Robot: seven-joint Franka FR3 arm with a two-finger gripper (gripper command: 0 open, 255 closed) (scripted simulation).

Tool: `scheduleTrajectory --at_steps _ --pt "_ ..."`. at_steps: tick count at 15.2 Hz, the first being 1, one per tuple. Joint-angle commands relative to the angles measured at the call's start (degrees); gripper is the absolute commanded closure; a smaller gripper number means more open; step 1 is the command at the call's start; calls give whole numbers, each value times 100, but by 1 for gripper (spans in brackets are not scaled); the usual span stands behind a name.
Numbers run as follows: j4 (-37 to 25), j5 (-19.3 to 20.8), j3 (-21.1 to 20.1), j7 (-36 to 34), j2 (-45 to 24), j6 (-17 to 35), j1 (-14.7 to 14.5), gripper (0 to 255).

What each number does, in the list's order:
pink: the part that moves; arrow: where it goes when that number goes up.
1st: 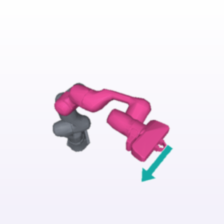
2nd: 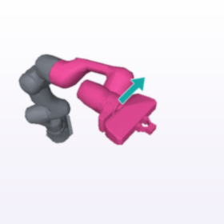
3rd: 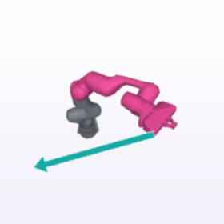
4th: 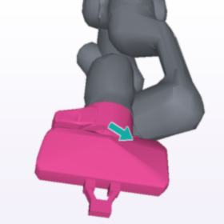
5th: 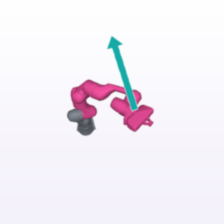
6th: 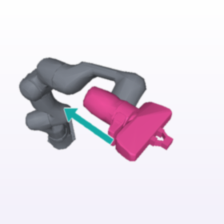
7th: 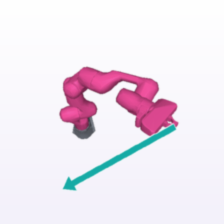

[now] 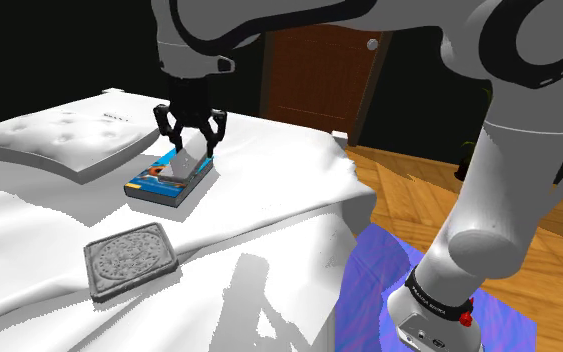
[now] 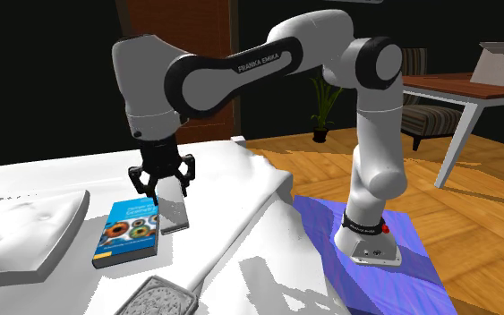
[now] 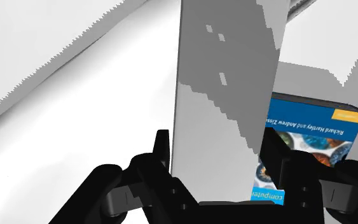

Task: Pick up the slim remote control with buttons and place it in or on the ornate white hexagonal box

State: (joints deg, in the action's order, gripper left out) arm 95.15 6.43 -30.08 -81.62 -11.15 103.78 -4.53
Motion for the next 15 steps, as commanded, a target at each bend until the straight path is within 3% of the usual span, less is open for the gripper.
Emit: scheduleTrajectory --at_steps 1,11,15 --pt "-233 94 -101 -317 -161 -107 -212 255" --pt "-1746 736 -362 -1663 -1331 -669 -1453 255" --pt "-1423 739 -347 -1683 -1324 -358 -1409 255"
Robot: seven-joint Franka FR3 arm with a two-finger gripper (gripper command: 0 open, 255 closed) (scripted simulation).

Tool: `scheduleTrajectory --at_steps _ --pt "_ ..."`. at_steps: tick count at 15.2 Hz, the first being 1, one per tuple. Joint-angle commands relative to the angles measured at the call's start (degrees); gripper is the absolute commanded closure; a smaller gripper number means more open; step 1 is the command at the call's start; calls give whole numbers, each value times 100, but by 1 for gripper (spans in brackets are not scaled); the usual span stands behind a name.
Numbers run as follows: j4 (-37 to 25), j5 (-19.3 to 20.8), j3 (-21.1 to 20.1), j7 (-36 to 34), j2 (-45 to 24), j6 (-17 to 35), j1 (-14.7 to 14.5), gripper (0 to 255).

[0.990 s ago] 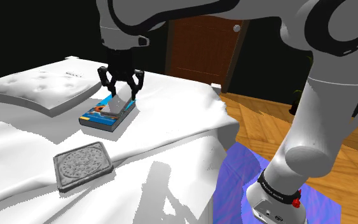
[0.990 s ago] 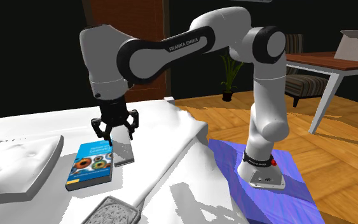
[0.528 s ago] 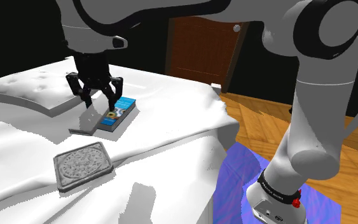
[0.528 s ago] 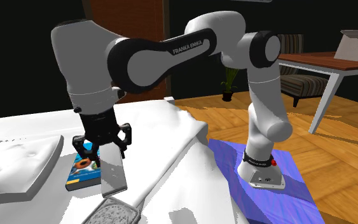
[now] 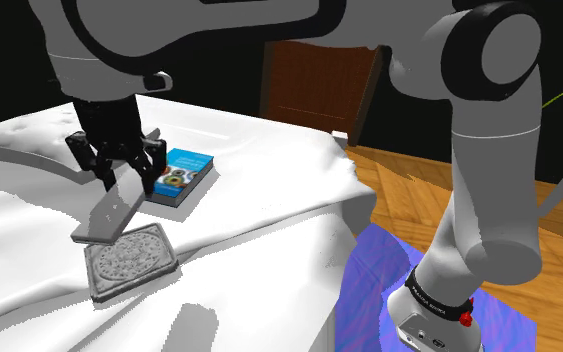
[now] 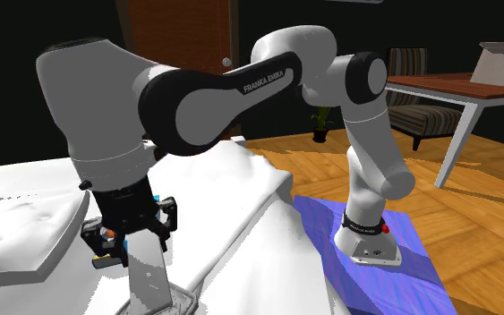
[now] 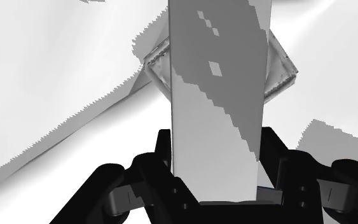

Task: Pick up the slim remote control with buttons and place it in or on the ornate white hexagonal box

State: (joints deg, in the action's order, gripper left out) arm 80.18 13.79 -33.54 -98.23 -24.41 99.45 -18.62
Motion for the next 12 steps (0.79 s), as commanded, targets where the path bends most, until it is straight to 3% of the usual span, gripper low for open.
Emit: scheduleTrajectory --at_steps 1,12 --pt "149 7 3 -27 0 150 10 255" --pt "749 84 48 -99 -93 819 60 255"
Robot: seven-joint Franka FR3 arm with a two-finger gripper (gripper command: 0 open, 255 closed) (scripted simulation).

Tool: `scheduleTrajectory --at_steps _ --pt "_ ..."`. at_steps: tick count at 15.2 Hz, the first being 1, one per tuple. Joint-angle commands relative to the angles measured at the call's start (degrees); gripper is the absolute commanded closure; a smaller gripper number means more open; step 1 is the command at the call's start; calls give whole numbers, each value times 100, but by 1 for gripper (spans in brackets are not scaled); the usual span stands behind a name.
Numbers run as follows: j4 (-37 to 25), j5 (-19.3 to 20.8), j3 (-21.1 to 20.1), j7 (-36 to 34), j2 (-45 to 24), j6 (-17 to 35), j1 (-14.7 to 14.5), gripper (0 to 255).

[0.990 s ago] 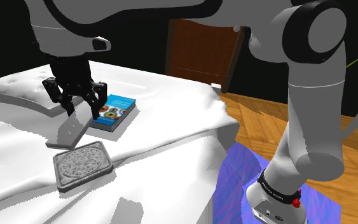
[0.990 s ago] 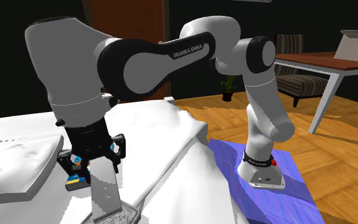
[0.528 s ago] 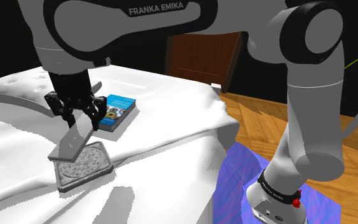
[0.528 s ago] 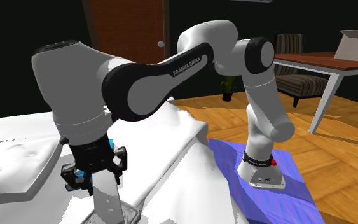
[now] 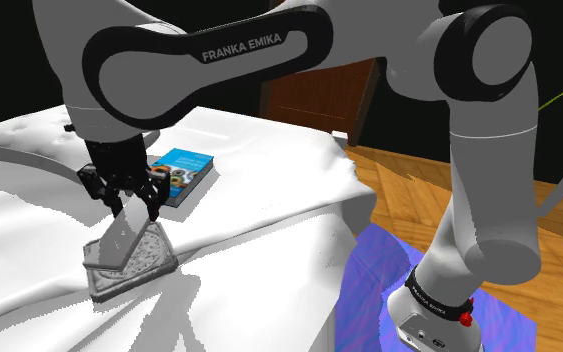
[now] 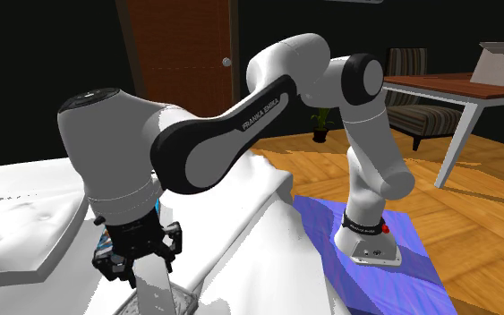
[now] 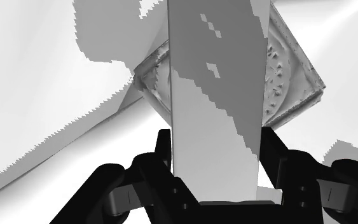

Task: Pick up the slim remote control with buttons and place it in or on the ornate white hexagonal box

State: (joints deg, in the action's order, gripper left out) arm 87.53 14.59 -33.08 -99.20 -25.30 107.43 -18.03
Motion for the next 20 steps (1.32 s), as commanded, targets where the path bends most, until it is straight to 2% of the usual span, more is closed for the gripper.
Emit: scheduleTrajectory --at_steps 1,6,7,12,16,20 --pt "13 4 2 -2 -4 21 1 255" --pt "13 4 2 -2 -4 21 1 255" --pt "12 4 2 -2 -4 21 1 0" --pt "12 4 2 -2 -4 21 1 0" --pt "-626 -65 -41 64 68 -669 -65 0" --pt "-626 -65 -41 64 68 -669 -65 0"
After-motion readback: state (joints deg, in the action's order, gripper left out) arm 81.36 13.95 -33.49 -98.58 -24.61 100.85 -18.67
